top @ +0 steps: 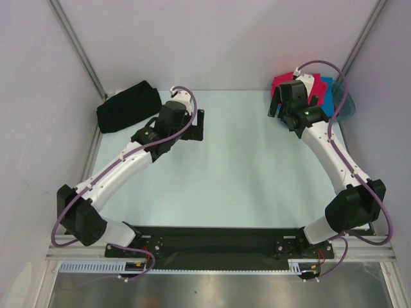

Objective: Fold and stack the t-shirts
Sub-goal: Grab the tshirt from the pile, then move the tshirt to the center of the board, then flatten the tshirt out

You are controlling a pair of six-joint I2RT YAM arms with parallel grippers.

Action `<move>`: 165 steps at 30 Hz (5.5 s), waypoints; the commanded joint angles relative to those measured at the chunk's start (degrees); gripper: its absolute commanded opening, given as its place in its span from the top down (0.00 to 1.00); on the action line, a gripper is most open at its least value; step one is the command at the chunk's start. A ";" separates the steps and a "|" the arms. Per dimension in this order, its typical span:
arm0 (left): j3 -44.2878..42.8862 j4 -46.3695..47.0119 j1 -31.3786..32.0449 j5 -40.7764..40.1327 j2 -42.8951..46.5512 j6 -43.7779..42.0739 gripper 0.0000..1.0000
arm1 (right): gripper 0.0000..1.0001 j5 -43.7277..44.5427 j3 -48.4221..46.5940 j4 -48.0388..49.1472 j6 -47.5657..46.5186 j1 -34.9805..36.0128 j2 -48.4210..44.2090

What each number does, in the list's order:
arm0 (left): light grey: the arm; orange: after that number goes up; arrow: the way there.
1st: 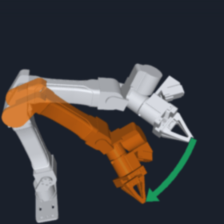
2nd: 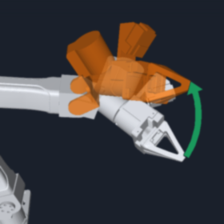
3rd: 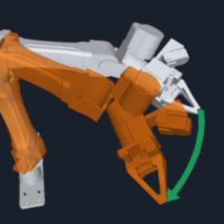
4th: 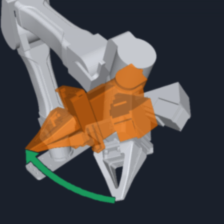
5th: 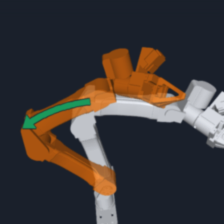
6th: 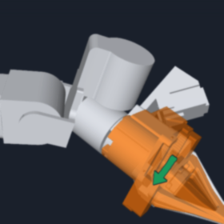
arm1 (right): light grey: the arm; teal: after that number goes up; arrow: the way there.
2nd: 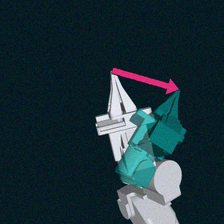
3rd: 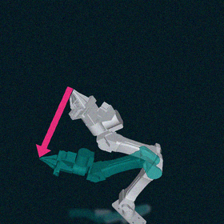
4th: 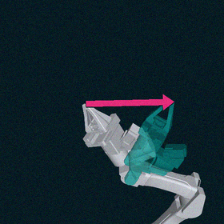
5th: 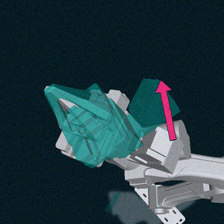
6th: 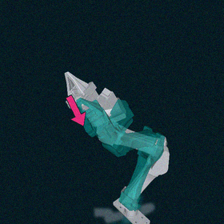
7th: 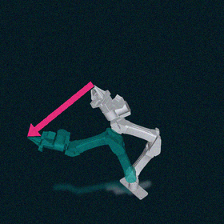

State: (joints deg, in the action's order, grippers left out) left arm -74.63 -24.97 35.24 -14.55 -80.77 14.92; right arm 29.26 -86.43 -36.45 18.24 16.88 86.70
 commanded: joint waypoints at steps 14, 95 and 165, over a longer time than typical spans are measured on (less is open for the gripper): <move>-2.36 -1.21 0.26 -5.39 -0.35 1.25 0.00 | 0.00 0.36 -12.66 3.40 -3.39 -1.59 12.16; 14.68 4.31 0.18 -1.90 15.83 11.18 0.00 | 0.23 36.34 1.79 -26.33 18.45 37.26 -16.83; -3.87 -12.45 6.69 5.68 18.72 4.97 1.00 | 0.18 16.89 24.82 -13.48 29.75 43.50 -20.33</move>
State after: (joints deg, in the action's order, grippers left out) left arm -64.86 -25.91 45.08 -0.27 -68.18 27.53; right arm 42.33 -61.60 -49.56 46.94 60.71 69.04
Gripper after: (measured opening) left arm 0.015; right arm 0.817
